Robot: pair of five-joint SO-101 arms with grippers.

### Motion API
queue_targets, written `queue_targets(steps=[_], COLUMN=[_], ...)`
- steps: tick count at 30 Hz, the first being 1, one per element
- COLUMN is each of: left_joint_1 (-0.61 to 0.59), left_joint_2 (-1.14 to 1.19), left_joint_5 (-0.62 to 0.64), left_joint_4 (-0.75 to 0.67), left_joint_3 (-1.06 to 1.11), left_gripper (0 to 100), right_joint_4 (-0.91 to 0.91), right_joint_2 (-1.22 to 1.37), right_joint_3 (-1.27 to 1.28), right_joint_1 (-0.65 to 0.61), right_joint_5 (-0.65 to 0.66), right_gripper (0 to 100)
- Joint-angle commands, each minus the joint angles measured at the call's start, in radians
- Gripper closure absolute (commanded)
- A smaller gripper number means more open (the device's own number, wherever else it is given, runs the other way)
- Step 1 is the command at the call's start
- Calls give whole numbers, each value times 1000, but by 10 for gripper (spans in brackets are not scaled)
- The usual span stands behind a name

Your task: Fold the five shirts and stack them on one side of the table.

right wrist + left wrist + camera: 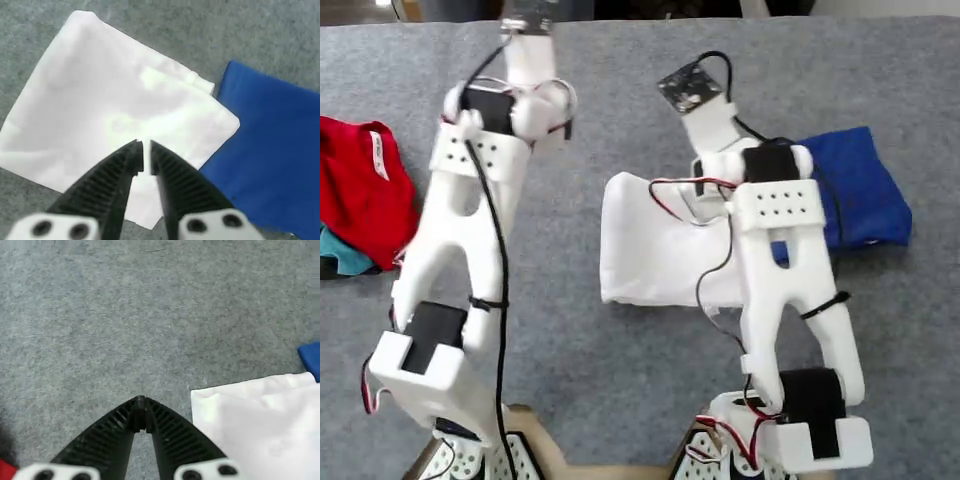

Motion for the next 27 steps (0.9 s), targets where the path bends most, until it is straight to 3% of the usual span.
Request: queue_targets(steps=[1, 4, 7, 10, 12, 18, 23, 27], left_joint_1=[-13, 18, 85, 165, 223, 349, 320, 225], left_joint_2=[-11, -6, -3, -3, -3, 18, 141, 295], left_joint_5=[11, 11, 9, -12, -41, -69, -68, -63], left_joint_4=[3, 3, 2, -38, -75, -233, -356, -443], left_joint_3=[-10, 13, 35, 68, 108, 289, 323, 286], left_gripper=[972, 972, 972, 972, 972, 972, 972, 972], right_joint_4=[8, 20, 94, 155, 172, 170, 141, 86], right_joint_2=[-35, -42, -44, -44, -44, -73, -76, -76], right_joint_3=[-15, -15, -41, -70, -73, -71, -4, 101], right_joint_1=[29, 58, 98, 233, 353, 592, 609, 609], right_joint_5=[-26, 23, 40, 15, 15, 86, 115, 114], right_gripper=[746, 654, 756, 998, 950, 984, 984, 984])
